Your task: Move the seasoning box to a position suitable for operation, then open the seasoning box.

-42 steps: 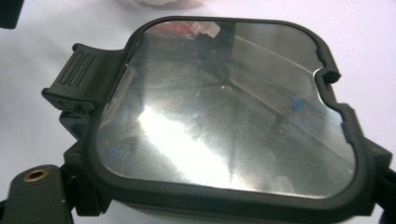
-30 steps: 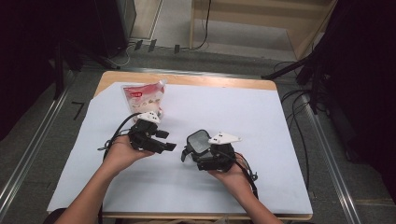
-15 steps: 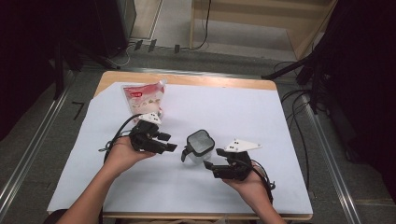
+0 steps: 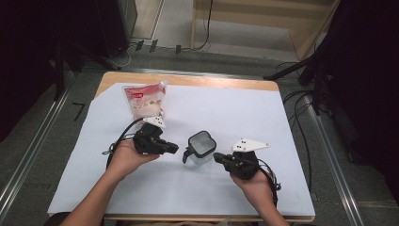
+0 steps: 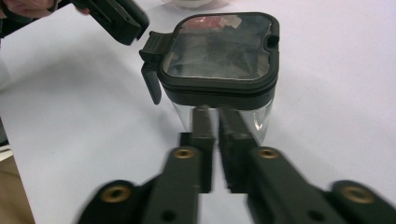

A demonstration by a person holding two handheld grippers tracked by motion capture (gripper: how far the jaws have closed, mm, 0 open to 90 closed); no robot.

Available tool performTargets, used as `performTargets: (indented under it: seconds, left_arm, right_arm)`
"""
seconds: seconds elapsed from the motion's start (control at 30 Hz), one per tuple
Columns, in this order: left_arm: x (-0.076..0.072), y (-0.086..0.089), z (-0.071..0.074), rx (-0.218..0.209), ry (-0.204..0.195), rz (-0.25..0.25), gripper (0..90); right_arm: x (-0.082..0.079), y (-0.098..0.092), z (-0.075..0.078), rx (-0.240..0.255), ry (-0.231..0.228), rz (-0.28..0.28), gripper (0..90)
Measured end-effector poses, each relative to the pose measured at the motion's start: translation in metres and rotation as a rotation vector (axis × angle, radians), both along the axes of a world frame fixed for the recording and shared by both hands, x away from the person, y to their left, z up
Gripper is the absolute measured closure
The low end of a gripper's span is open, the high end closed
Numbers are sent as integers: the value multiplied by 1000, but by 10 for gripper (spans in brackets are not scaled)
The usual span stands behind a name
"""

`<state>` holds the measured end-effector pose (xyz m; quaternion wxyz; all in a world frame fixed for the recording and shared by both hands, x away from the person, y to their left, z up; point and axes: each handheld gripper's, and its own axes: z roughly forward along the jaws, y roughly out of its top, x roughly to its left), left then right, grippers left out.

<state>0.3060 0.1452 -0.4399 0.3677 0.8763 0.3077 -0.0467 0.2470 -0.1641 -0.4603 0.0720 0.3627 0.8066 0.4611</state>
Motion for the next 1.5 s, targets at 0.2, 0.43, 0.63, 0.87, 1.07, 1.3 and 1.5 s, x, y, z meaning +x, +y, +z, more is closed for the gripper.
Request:
performTargets:
  seconds: [0.2,0.43,0.63,0.87,1.07,1.3,1.5]
  left_arm:
    - [-1,-7,-2,7,-9,-32,900]
    - [6,-8,-9,2,14,-32,900]
    - [4,-16,-11,27,4,-50,900]
    - [1,-21,-13,36,3,-49,900]
    - [2,-21,-13,35,14,-47,900]
    - [-1,-27,-15,37,4,-53,900]
    - [-3,-32,-16,30,7,-54,900]
  right_arm:
    - [3,-1,-1,-12,16,0,900]
    - [7,-1,-3,-10,35,-21,900]
    - [9,2,-6,-16,43,-21,900]
    - [12,7,-8,-18,39,-26,900]
    - [13,7,-9,-21,46,-28,900]
    - [15,6,-9,-26,47,-33,900]
    - [17,6,-9,-32,57,-41,900]
